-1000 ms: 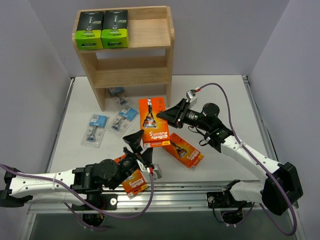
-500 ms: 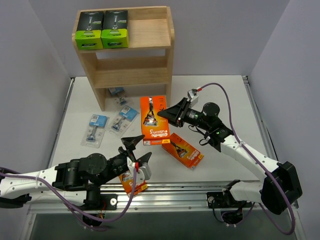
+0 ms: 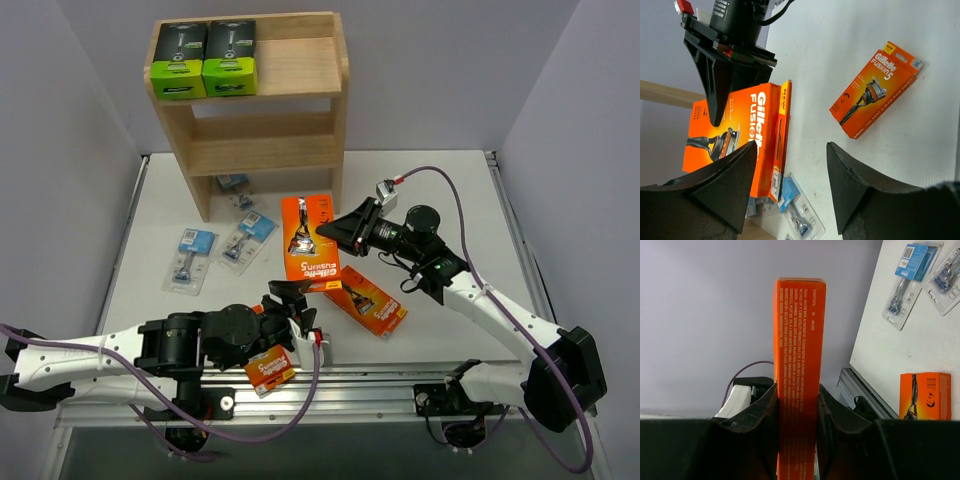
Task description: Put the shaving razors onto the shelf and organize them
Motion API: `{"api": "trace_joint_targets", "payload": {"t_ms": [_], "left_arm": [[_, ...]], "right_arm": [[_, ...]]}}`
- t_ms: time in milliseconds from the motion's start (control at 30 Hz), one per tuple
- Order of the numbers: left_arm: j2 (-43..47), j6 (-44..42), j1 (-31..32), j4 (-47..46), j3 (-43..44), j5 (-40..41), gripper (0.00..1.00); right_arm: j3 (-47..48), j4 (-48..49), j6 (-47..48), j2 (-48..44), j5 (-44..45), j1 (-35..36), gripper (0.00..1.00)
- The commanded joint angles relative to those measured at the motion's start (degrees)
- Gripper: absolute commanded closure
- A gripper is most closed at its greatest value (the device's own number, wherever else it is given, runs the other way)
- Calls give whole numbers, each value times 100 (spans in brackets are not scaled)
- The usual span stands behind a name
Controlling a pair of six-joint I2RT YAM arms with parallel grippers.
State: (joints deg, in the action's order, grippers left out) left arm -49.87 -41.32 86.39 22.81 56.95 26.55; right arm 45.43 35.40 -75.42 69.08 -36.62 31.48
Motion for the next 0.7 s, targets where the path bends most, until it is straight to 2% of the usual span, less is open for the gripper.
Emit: {"api": "trace_joint_targets", "payload": {"t_ms": [0,367,467,667], "left_arm": [[-111,-201,-52,-101,255,298,34],[-462,-833,-70,-593,185,852,40],[-550,-1027,-70,-812,124,1071,45],[-621,-1176,-70,-997,97,1160,63]], "right_arm": [[274,240,97,-272,-47,15,100],[256,178,141,-316,-12,103,100],[238,169,124,-342,-12,112,100],[203,160,132,-369,15,103,100]]}}
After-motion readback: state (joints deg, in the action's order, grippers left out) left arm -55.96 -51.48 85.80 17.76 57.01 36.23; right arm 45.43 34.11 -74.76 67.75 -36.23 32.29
